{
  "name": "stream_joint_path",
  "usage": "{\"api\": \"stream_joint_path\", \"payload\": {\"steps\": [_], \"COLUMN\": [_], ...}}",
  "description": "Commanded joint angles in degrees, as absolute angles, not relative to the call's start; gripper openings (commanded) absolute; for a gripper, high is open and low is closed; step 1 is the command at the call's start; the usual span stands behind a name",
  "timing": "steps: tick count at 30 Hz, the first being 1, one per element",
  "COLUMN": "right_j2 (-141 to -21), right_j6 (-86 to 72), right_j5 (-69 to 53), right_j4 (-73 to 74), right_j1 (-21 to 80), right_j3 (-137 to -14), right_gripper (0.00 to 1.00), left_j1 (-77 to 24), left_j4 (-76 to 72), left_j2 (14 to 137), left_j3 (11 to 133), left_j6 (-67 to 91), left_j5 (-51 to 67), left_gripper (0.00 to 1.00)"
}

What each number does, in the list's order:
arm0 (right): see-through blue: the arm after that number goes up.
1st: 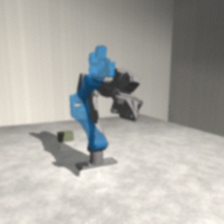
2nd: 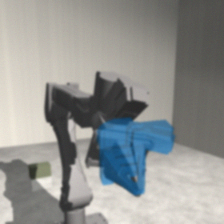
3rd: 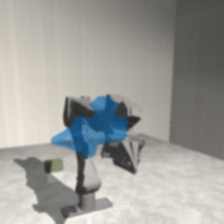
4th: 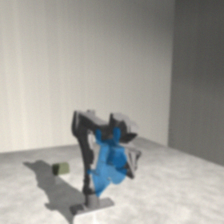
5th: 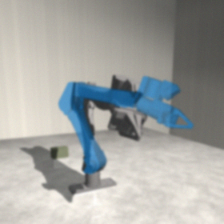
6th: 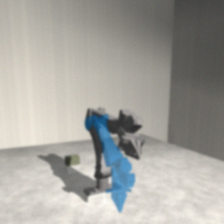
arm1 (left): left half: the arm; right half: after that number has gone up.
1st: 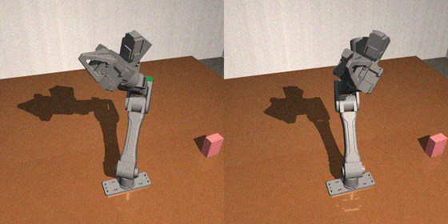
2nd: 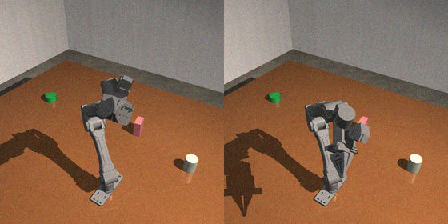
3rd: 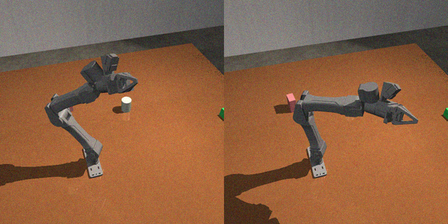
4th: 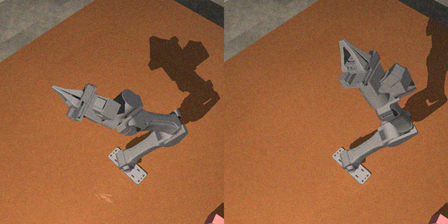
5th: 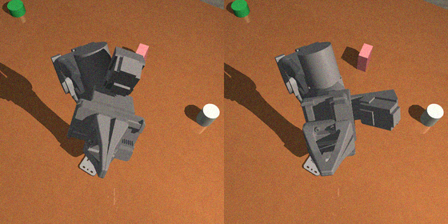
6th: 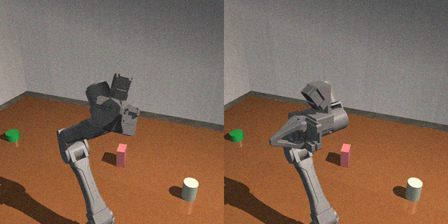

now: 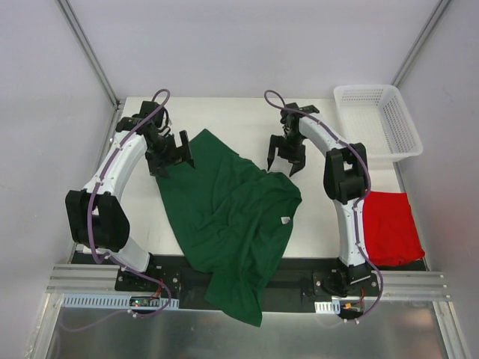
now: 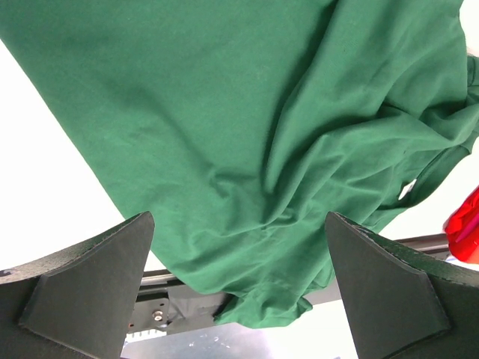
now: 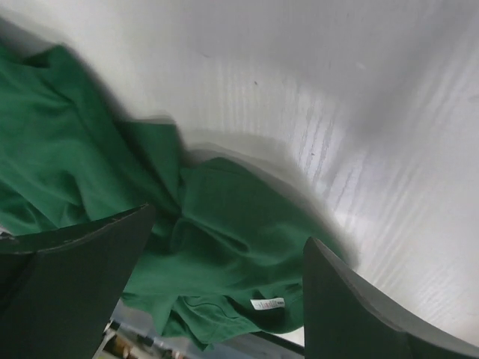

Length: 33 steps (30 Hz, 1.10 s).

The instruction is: Fold and stack the t-shirts

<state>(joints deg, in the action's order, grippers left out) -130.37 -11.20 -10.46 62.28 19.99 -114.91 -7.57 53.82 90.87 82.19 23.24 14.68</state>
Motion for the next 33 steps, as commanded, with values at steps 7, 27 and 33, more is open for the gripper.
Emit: {"api": "stream_joint_path", "payload": {"steps": [7, 27, 33], "right_j2": [-130.34, -101.79, -94.75], "right_j6": [-11.25, -7.31, -8.34], "right_j5": [-16.26, -20.63, -20.40], "right_j4": [66.44, 71.13, 67.59], "right_j1": [20.48, 31.07, 39.82], "right_j3": [-109.96, -97.88, -81.57], "right_gripper": [0.39, 0.02, 0.36], "left_j1": [-8.09, -8.09, -8.09], "left_j4": [53.96, 53.61, 53.61], "left_j2": [88.15, 89.12, 89.65], "left_j3": [81.39, 82.44, 83.32], "left_j6": [23.64, 23.82, 23.47], "left_j5": [13.45, 13.71, 13.97], "left_gripper": [0.99, 0.99, 0.99]}}
